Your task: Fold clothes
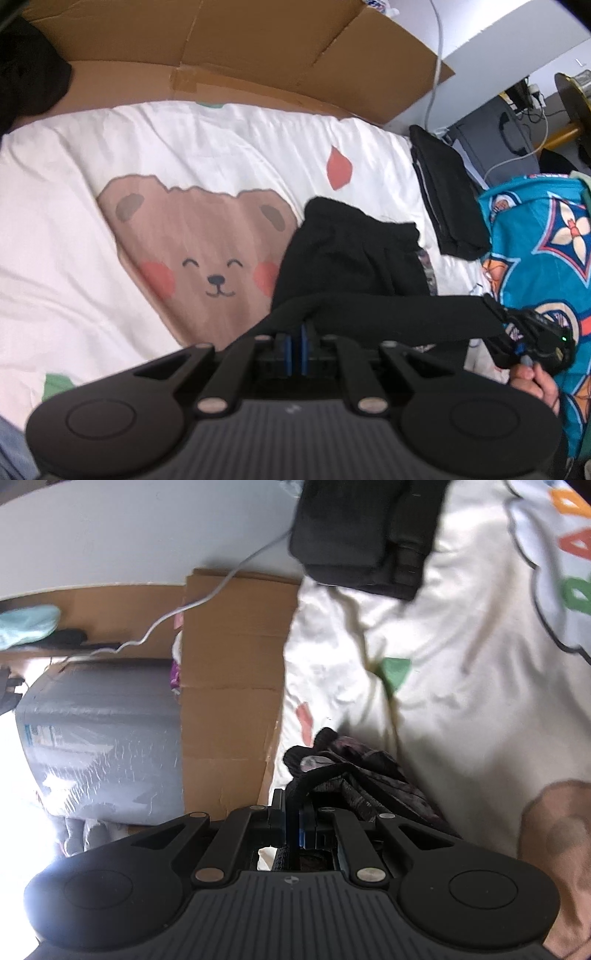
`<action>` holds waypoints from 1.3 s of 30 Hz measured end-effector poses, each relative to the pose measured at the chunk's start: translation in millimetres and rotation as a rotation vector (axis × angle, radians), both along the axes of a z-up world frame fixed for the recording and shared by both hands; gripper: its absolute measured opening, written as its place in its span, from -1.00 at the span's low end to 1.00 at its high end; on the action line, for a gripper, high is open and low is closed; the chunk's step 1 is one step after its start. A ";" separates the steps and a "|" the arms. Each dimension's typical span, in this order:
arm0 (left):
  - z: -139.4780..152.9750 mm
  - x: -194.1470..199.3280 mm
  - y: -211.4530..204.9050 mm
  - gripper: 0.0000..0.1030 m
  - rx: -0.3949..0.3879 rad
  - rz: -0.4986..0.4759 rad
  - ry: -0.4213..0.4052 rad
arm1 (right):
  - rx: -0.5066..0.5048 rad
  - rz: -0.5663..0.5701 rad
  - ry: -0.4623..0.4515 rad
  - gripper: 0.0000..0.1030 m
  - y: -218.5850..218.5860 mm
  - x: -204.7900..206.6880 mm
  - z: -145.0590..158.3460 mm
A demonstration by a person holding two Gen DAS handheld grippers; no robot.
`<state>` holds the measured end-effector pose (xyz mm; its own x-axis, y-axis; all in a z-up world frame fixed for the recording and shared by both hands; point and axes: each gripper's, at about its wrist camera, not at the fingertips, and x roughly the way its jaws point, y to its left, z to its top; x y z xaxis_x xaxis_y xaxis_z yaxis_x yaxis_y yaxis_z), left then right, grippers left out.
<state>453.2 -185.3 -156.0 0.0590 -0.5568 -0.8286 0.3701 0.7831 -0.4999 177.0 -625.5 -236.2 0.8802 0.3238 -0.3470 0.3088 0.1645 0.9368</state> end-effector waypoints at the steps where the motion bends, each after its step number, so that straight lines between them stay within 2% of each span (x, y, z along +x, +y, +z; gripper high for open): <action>1: -1.6 4.2 0.0 -0.90 -0.002 0.007 0.001 | -0.008 0.004 -0.002 -0.91 0.2 3.1 0.2; 7: -18.2 25.5 0.7 -0.90 -0.031 0.042 0.010 | -0.057 0.014 0.009 -0.91 1.2 12.6 -1.0; 11: -28.2 28.6 -0.4 -0.90 -0.072 0.063 0.025 | -0.056 -0.035 0.056 -0.91 -3.2 6.1 -7.8; 14: -31.5 27.4 -4.5 -0.90 -0.083 0.058 0.025 | -0.061 -0.063 0.052 -0.91 -5.5 3.3 -7.8; 23: -48.6 35.1 -16.1 -0.90 -0.045 0.083 0.027 | -0.049 -0.092 0.089 -0.91 -10.5 15.2 -24.1; 30: -67.3 37.5 -20.4 -0.90 -0.023 0.116 0.037 | -0.057 -0.075 0.086 -0.91 -9.9 20.8 -27.0; 36: -58.1 38.0 -17.1 -0.90 -0.046 0.119 0.020 | -0.062 -0.079 0.039 -0.91 -10.2 20.8 -19.5; 39: -49.9 38.4 -19.2 -0.90 -0.064 0.111 -0.018 | -0.059 -0.097 0.029 -0.91 -11.5 19.2 -18.3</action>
<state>491.7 -204.5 -205.9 0.1378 -0.5978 -0.7897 0.2918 0.7864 -0.5444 196.1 -637.1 -254.5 0.8956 0.2164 -0.3888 0.3528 0.1870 0.9168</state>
